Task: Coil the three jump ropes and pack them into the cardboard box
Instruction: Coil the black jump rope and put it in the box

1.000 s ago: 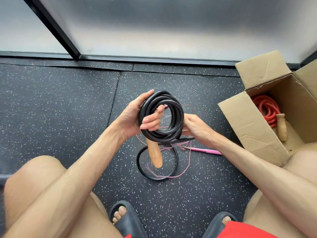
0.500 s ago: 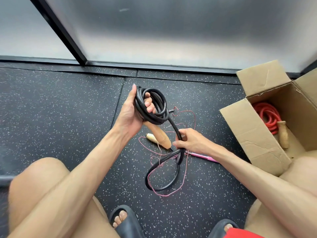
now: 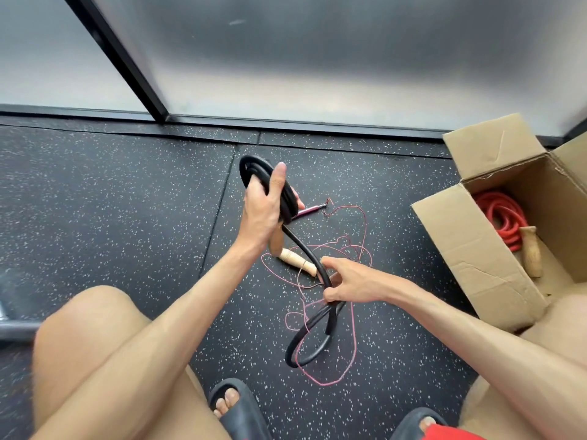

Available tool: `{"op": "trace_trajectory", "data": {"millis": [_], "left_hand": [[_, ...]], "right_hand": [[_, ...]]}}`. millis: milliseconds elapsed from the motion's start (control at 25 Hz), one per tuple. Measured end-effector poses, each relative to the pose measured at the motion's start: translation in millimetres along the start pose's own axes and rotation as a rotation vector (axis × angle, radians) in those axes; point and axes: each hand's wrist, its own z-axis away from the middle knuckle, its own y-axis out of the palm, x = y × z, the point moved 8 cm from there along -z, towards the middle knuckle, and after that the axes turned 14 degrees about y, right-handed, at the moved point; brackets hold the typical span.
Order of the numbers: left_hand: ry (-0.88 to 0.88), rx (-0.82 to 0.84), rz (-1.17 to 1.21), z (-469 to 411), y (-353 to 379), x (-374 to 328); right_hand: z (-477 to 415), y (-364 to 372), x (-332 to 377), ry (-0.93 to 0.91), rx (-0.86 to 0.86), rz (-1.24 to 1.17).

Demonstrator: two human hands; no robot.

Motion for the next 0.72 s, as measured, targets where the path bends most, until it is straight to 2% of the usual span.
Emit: {"op": "trace_trajectory", "data": {"millis": [200,280,400,480,560,720], "left_hand": [[0.256,0.151,-0.364,14,15,-12],[0.378,0.198,-0.609,12,16,-13],[0.507,0.233,-0.953,14,17,-10],[0.481,0.340,-1.071,15,22,2],[0.367,0.449,-1.136,13,23,22],[0.190,0.659,-1.250,15,21,50]], "right_hand": [[5,-1,0,0.026,0.018,0.059],[4,0,-7,0.048,0.017,0.107],[5,-1,-11,0.024,-0.070,0.151],[6,-4,-9,0.001,-0.126,0.187],[6,-12,-11,0.007,-0.193,0.212],[16,-41,-9,-0.071,-0.439,0.314]]}}
